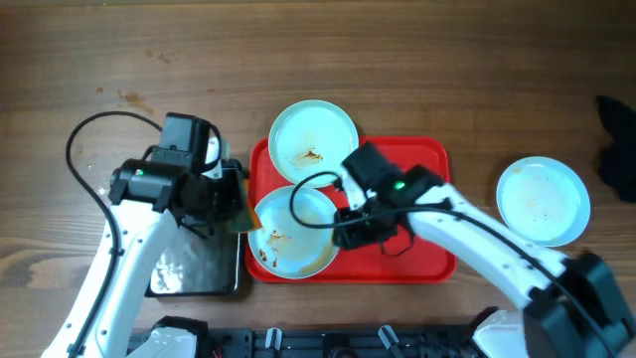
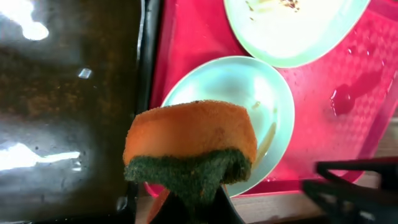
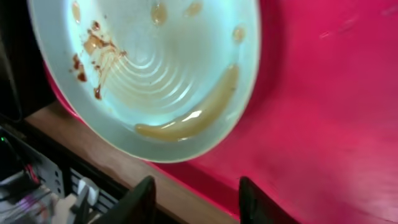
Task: Clean dirty plates on tray and stack at the side
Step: 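Reach the right gripper to the lower-left plate and grasp its rim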
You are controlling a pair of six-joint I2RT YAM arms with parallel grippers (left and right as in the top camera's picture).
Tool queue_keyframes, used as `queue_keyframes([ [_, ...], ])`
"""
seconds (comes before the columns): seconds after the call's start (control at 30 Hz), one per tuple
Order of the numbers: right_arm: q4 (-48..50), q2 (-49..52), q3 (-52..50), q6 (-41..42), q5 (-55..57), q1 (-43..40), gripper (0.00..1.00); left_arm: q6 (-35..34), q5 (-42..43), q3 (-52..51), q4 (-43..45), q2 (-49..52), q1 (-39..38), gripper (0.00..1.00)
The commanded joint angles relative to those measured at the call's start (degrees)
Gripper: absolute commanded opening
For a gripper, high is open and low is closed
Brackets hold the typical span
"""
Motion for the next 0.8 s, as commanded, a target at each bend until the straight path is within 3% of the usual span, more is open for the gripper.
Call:
queue_keyframes([
  [0.0,4.2,6.1,-0.7,2.7,-3.3,-0.1,0.48,-0.5,0.8,0.3,-0.2,-0.7,-0.8,0.04],
  [0.27,11.9,10.1,-0.7,6.8,-2.7,-0.1,0.46,-0.5,0.9,0.3,-1.3,-0.7,-0.8,0.04],
  [0.3,12.4,10.1,-0.7,8.3,-1.8,-0.1,0.30,-0.5,0.8,0.3,-1.6,-0.7,-0.8,0.04],
  [0.33,12.7,10.2,-0.7,10.6,-0.2,-0.1,0.05,-0.4,0.8,0.3,-1.9,-0.7,-0.8,0.04],
  [0.53,13.0,10.1,-0.7,13.0,1.7,-0.1,0.04,-0.1,0.8,0.3,-3.3,-0.7,-0.8,0.04],
  [0.67,13.3,10.1,-0.7,13.8,2.1,-0.1,0.27,0.0,0.9,0.3,-3.4,-0.7,-0.8,0.04],
  [0.77,13.9,10.1,-0.7,15.3,2.3,-0.1,0.23,0.0,0.9,0.3,-3.5,-0.7,-0.8,0.04],
])
